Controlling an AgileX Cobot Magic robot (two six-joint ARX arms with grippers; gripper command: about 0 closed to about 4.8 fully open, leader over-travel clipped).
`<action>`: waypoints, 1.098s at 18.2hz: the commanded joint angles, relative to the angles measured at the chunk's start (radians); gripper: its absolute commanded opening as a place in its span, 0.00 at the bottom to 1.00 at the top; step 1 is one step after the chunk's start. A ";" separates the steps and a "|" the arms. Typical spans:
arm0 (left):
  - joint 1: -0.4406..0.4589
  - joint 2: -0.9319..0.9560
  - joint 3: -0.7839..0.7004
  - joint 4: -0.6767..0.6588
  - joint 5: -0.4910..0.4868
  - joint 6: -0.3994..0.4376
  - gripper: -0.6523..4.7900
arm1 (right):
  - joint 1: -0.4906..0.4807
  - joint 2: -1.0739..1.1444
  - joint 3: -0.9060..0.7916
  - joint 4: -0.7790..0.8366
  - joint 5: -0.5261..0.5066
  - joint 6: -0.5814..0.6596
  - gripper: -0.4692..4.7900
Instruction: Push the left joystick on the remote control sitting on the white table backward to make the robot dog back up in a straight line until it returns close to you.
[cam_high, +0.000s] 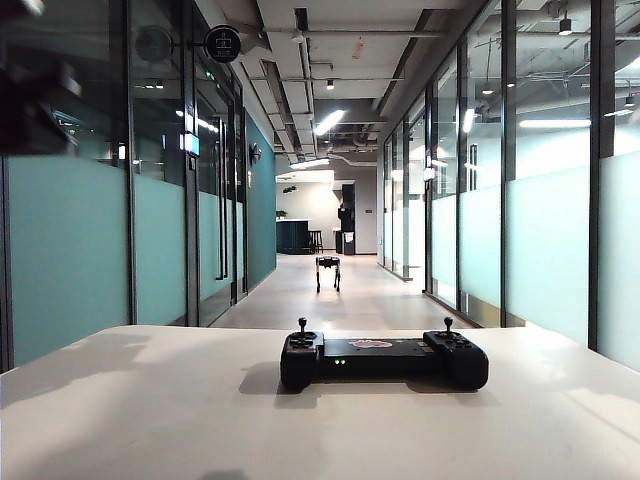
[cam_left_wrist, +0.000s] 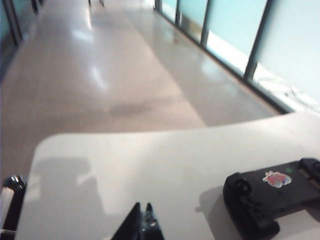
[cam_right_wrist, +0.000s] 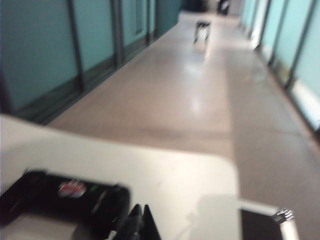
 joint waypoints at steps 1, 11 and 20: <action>-0.027 0.099 0.066 0.025 0.006 0.002 0.11 | 0.053 0.081 0.005 0.057 0.008 -0.002 0.08; -0.110 0.383 0.191 0.169 0.047 0.002 0.11 | 0.171 0.481 0.007 0.302 0.142 0.083 0.08; -0.139 0.604 0.355 0.168 0.121 0.005 0.11 | 0.204 0.896 0.066 0.539 0.206 0.175 0.08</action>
